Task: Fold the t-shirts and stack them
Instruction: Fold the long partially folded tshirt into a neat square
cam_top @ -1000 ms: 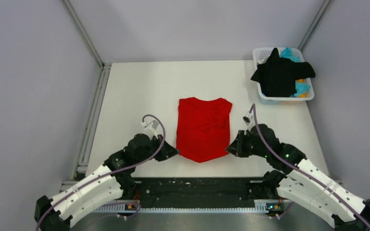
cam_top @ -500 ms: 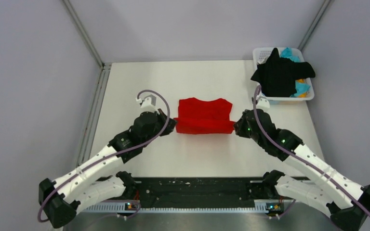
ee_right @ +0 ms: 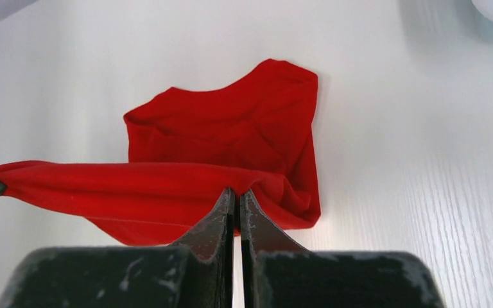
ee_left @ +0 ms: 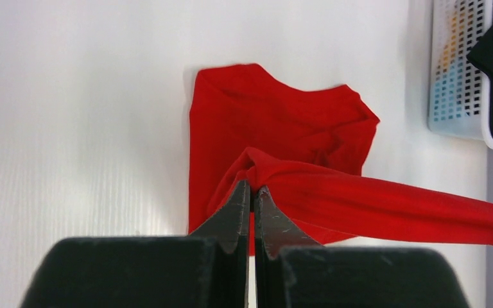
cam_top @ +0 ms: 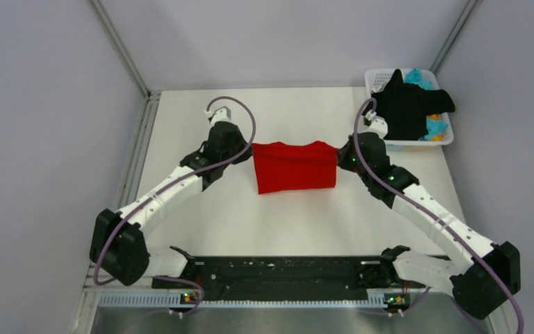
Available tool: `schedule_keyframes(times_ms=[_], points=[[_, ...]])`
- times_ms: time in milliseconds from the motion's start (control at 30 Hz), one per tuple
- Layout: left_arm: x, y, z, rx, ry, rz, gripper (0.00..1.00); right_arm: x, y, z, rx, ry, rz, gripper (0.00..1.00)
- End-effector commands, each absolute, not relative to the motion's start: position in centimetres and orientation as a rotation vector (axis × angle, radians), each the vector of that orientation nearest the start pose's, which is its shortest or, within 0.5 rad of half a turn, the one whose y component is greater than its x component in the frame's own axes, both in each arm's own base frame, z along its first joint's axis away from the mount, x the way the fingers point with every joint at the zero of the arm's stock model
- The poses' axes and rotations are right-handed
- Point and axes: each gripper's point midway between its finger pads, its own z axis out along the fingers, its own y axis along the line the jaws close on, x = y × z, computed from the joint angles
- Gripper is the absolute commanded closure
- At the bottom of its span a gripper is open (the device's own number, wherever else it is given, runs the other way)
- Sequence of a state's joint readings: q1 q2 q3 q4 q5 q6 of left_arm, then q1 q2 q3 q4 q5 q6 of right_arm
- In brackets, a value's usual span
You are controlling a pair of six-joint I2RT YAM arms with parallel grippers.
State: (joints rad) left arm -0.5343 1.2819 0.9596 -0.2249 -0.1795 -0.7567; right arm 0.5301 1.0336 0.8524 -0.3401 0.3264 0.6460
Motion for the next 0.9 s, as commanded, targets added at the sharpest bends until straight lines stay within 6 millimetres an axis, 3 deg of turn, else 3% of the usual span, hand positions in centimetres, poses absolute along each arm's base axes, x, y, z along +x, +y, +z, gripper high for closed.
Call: schedule_keyframes(times_ms=[0,300,833,867], points=[[38.7,-18.5,20.4,-0.319,2.073,-0.439,1.0,34.9,12.6,22.8,0.368,1.934,0.312,1.0],[43.9,-18.9,18.1,-0.314,2.142,-0.365,1.0,39.1,11.2,19.8,0.447,1.967,0.253,1.0],[50.3,-20.2,12.0,-0.316,2.232,-0.404,1.0,45.0,9.9,12.9,0.509,2.043,0.221,1.0],[50.6,-20.3,11.6,-0.314,2.242,-0.403,0.96,45.4,9.8,12.5,0.513,2.053,0.215,1.0]])
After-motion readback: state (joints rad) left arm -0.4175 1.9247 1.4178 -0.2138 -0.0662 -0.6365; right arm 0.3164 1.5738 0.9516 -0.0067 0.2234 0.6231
